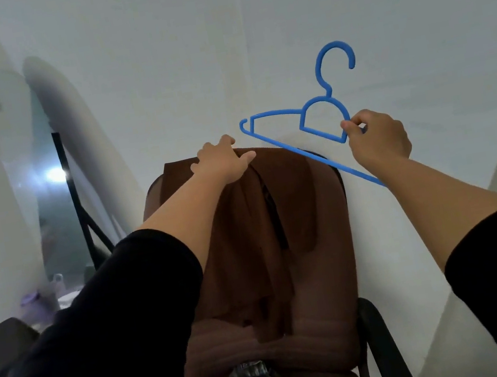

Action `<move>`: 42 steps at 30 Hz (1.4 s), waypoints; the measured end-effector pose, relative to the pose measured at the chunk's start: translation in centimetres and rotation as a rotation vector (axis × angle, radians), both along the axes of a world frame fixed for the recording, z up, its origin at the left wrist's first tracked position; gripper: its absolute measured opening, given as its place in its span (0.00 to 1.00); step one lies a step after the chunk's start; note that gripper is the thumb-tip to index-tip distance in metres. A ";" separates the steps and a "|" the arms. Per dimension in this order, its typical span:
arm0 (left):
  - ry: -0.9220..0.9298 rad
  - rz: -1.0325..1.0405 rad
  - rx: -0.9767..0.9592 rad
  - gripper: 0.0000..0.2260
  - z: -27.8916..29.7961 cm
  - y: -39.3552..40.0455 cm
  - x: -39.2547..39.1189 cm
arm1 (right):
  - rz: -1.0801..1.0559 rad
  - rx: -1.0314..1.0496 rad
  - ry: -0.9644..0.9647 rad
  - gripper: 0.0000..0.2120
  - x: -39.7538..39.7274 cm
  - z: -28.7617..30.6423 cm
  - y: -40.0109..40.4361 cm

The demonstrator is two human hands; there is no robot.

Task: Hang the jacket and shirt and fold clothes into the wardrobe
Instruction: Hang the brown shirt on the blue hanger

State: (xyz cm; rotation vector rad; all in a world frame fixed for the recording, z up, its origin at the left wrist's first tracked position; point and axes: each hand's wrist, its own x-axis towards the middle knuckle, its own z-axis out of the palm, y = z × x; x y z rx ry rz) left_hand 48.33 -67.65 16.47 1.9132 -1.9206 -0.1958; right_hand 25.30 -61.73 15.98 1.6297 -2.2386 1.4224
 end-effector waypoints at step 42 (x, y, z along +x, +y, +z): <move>1.161 -0.592 -0.350 0.12 12.6 8.3 8.4 | 0.315 -0.002 -0.150 0.35 12.0 6.8 6.1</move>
